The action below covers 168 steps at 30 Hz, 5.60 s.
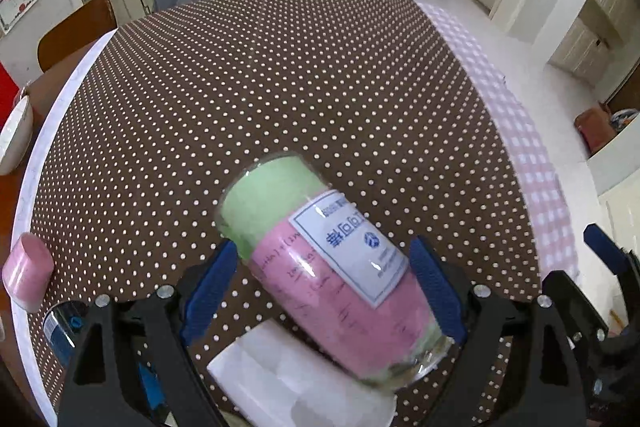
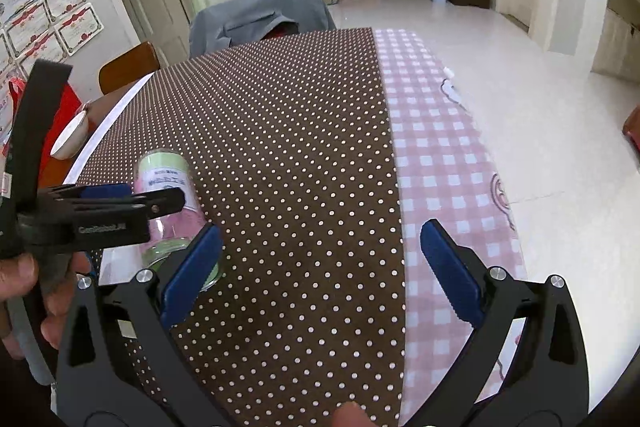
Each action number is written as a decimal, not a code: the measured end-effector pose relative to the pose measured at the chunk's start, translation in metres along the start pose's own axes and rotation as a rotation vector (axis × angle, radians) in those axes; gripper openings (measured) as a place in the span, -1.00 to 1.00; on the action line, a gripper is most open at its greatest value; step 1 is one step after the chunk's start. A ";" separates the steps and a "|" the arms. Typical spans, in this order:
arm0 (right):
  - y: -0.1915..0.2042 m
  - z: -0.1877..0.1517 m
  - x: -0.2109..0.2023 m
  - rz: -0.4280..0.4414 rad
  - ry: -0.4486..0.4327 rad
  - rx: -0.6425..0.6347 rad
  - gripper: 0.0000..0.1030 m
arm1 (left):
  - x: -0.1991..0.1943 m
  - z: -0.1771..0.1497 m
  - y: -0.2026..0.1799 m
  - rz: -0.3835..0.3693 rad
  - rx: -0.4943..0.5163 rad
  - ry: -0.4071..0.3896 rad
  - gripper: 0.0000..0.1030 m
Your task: Flip cup upside down
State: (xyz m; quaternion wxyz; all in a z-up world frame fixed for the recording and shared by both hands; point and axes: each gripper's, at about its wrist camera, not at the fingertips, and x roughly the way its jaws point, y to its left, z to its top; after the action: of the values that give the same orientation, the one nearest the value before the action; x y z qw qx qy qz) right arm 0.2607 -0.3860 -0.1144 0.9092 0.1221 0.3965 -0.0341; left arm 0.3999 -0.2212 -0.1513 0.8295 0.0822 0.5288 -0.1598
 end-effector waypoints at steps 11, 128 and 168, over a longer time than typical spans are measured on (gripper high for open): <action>-0.016 -0.005 0.020 0.023 0.034 0.038 0.88 | 0.023 0.010 -0.018 -0.019 0.120 0.057 0.62; 0.128 -0.109 -0.097 0.117 0.154 0.009 0.88 | -0.230 -0.244 0.111 0.279 -0.108 -0.578 0.83; 0.129 -0.109 -0.017 0.290 0.523 0.132 0.37 | -0.204 -0.261 0.137 0.169 -0.156 -0.484 0.83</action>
State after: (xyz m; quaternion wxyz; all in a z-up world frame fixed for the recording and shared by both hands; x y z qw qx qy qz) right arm 0.1915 -0.2345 -0.1484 0.7618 0.2409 0.5925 0.1027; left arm 0.1460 0.0230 -0.0827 0.9461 0.0212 0.3169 -0.0639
